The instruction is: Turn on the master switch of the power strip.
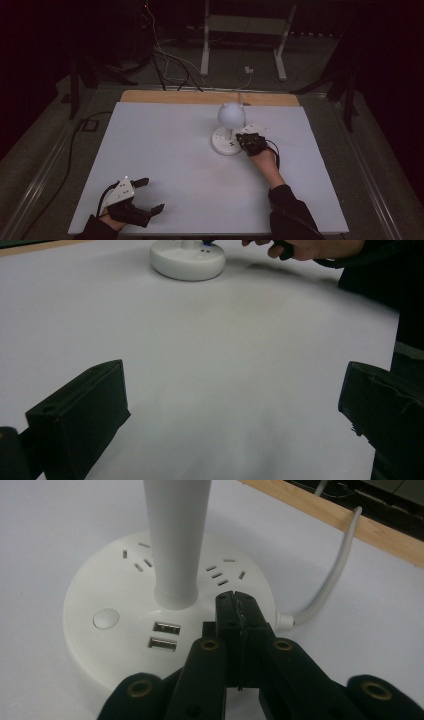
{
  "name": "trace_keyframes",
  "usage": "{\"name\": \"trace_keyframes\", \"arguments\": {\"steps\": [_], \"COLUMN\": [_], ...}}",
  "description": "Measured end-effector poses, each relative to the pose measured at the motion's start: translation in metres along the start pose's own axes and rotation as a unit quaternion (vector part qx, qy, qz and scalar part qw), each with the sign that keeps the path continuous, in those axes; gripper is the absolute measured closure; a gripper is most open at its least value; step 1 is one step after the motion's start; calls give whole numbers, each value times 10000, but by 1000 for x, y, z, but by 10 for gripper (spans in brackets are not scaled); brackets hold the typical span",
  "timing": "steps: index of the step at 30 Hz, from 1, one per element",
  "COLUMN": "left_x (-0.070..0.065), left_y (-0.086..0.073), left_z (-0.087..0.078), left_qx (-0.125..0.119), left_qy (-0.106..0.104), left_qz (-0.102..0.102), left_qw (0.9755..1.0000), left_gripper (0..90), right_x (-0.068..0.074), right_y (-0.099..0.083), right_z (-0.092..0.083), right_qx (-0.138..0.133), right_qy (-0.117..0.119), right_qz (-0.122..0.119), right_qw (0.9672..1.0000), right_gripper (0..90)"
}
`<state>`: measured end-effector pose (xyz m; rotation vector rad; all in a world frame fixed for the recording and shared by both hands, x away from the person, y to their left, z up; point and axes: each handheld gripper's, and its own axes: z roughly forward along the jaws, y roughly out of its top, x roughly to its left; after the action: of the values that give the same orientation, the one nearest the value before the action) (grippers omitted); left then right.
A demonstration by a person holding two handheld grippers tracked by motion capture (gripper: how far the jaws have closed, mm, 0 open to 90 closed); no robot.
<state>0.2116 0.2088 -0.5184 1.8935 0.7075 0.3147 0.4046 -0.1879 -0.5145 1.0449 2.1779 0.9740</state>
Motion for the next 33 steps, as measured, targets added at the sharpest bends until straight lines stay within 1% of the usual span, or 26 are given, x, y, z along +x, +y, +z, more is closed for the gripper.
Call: {"name": "trace_keyframes", "arguments": {"steps": [2, 3, 5, 6, 7, 9, 14, 15, 17, 18, 20, 21, 23, 25, 26, 29, 30, 33], "left_x": [0, 0, 0, 0, -1, -1, 0, 0, 0, 0, 1, 1, 1, 2, 2, 1, 1, 1], "left_y": [0, 0, 0, 0, 0, 0, 0, 0, 0, 0, 0, 0, 0, 0, 0, 0, 0, 1], "left_z": [0, 0, 0, 0, 0, 0, 0, 0, -1, -1, 0, 0, 0, -1, 0, 0, 0, -1], "left_qx": [-4, -7, 14, 14, 15, 4, 14, -5, -11, -13, -10, -10, -13, -16, -22, -14, -20, -29], "left_qy": [6, 7, 6, 6, 7, 7, 21, 22, 25, 30, 34, 34, 28, 26, 27, 30, 27, 33], "left_qz": [-3, -6, 7, 7, 8, 14, 4, -4, -7, -7, -34, -34, -31, -32, -41, -39, -42, -11], "left_qw": [10000, 10000, 10000, 10000, 10000, 10000, 10000, 10000, 10000, 10000, 10000, 10000, 10000, 10000, 10000, 10000, 10000, 10000], "left_gripper": [1, 1, 1, 1, 1, 1, 1, 1, 1, 1, 1, 1, 1, 1, 1, 1, 1, 1], "right_x": [-1, -1, -1, -2, -2, 2, 1, 2, 2, 2, 2, 1, -1, -2, -4, -6, -6, -8], "right_y": [-1, -1, 1, 1, 1, 0, 1, 0, 0, 1, 4, 6, 8, 11, 13, 15, 16, 13], "right_z": [0, 0, 1, 1, 1, 1, 1, 2, 2, 2, 0, -1, -3, -7, -9, -12, -13, -15], "right_qx": [-28, 2, 71, 79, 79, 63, 72, 46, 24, 38, 18, 38, -47, -89, -125, -126, -139, -39], "right_qy": [38, 49, 46, 71, 71, -39, -29, -146, -161, -185, -44, -105, -1, 9, 55, 71, 82, 195], "right_qz": [60, 84, 23, 75, 75, -24, -15, -94, -7, -83, 14, -14, 88, 110, 177, 205, 256, 337], "right_qw": [10000, 10000, 10000, 9999, 9999, 10000, 10000, 9998, 9999, 9998, 10000, 9999, 9999, 9999, 9998, 9997, 9995, 9992], "right_gripper": [900, 900, 900, 900, 900, 900, 900, 900, 900, 900, 900, 900, 900, 900, 900, 900, 900, 900]}}
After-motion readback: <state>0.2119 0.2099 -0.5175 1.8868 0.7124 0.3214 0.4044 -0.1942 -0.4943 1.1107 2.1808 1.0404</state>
